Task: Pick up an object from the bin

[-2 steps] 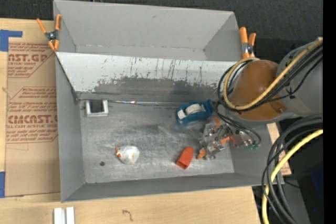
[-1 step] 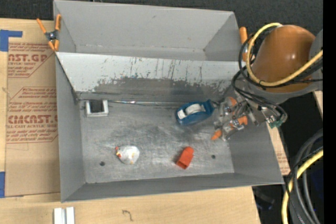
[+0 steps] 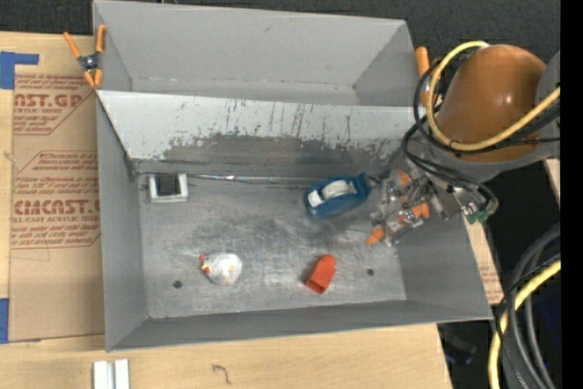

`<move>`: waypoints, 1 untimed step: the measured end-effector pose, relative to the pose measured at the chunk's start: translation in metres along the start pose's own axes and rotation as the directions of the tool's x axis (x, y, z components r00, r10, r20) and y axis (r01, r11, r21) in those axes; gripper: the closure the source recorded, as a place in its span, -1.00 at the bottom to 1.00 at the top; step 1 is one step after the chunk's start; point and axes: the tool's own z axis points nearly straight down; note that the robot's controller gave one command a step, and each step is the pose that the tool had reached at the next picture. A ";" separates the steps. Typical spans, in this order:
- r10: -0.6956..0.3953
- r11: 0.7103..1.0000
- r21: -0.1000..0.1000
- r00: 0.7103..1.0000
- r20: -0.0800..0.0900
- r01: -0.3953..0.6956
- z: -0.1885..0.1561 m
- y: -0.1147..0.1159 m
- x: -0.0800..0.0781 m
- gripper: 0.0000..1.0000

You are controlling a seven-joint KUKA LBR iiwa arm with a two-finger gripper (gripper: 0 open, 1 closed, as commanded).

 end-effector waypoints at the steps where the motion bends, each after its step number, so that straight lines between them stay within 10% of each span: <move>1: -0.110 0.994 0.002 0.994 0.003 0.110 -0.105 -0.057 -0.039 1.00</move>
Offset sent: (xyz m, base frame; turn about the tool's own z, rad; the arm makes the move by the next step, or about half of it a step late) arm 0.0000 0.0000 0.0000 0.0000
